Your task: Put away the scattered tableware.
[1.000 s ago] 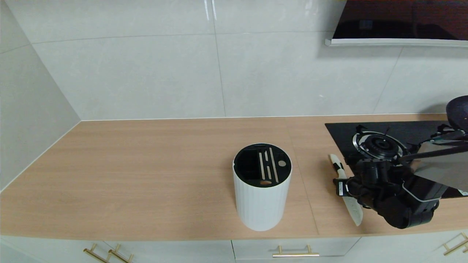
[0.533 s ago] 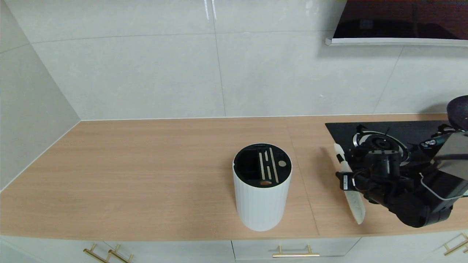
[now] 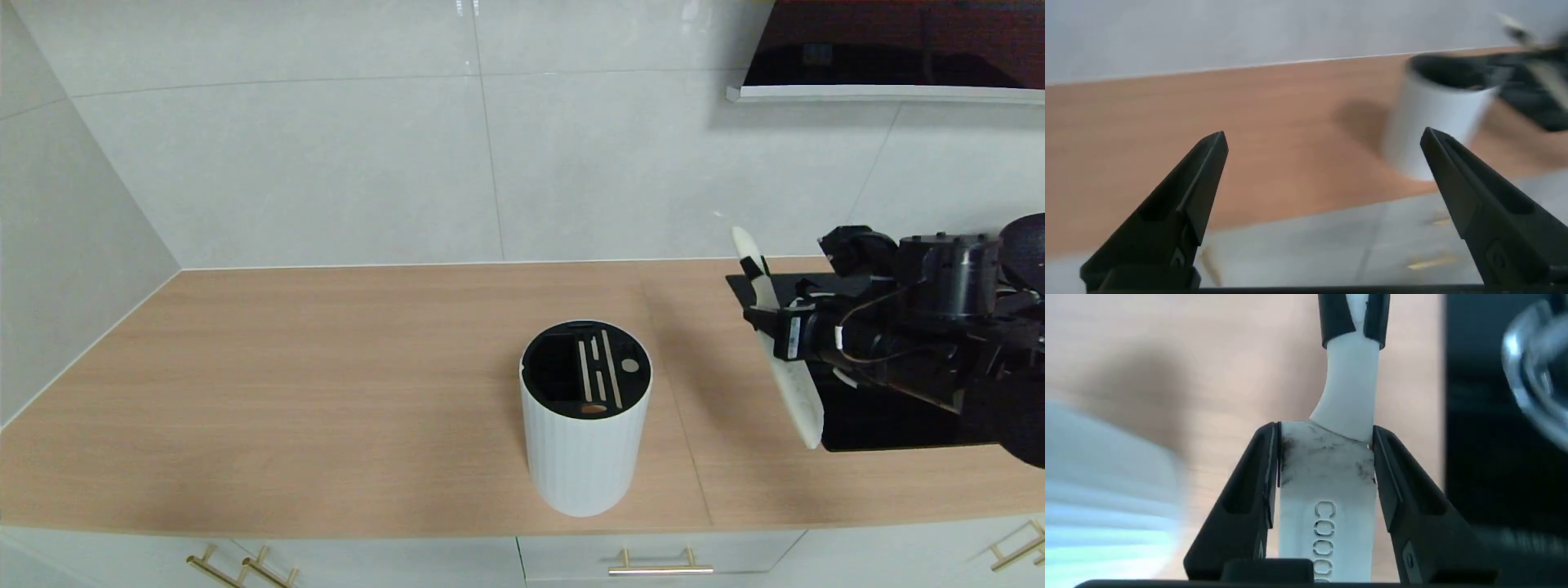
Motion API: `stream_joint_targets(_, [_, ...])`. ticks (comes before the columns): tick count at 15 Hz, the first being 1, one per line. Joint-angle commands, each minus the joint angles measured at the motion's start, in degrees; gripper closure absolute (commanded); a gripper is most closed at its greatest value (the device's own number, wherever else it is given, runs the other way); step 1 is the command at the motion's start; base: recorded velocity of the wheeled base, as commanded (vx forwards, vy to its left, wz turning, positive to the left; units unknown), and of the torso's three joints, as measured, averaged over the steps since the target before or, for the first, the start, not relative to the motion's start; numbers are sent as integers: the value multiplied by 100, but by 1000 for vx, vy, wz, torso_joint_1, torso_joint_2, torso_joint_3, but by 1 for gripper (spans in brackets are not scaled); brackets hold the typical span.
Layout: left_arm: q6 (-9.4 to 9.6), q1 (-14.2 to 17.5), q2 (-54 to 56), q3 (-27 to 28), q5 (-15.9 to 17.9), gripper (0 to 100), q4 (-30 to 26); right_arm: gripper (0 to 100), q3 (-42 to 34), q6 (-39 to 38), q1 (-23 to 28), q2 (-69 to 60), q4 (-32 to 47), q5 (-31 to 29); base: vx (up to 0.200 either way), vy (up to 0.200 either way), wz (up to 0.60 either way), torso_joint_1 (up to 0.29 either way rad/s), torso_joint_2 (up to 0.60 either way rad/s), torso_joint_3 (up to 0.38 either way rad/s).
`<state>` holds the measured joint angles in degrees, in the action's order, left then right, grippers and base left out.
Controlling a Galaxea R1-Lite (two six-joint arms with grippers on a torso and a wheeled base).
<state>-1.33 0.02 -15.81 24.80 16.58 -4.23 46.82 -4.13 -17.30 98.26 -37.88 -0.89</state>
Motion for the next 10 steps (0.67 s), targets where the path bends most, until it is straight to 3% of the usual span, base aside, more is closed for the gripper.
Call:
stream_joint_targets(1, [1, -38, -2822, 1950, 838, 0, -166, 100, 468, 123, -485, -650, 193, 27, 0, 0, 0, 0, 0, 0])
stream_joint_targets(2, [-87, -205, -3429, 2187, 856, 0, -148, 100, 530, 273, -617, -720, 202, 27, 0, 0, 0, 0, 0, 0])
stream_joint_targets(3, [-307, -626, -3894, 2310, 856, 0, -60, 100, 512, 281, -828, -834, 202, 10, 0, 0, 0, 0, 0, 0])
stream_joint_targets(4, [-702, -1242, -4272, 2319, 838, 0, 265, 100, 433, 264, -1144, -975, 360, -25, 0, 0, 0, 0, 0, 0])
stream_joint_targets(6, [-1616, -1839, -4888, 2179, 803, 0, 1170, 100, 670, 237, -1628, -1221, 1371, -333, 0, 0, 0, 0, 0, 0])
stream_joint_targets(8, [-2267, -2217, -5450, 2082, 803, 0, 2040, 100, 916, -140, -2190, -1256, 1713, -614, 0, 0, 0, 0, 0, 0])
stream_joint_targets(9, [-2363, -2261, -5538, 2082, 803, 0, 2163, 100, 943, -184, -2287, -1256, 1713, -658, 0, 0, 0, 0, 0, 0])
stream_joint_targets(10, [-2724, -2595, -5846, 2082, 750, 0, 2655, 100, 978, -237, -2656, -1221, 1713, -957, 0, 0, 0, 0, 0, 0])
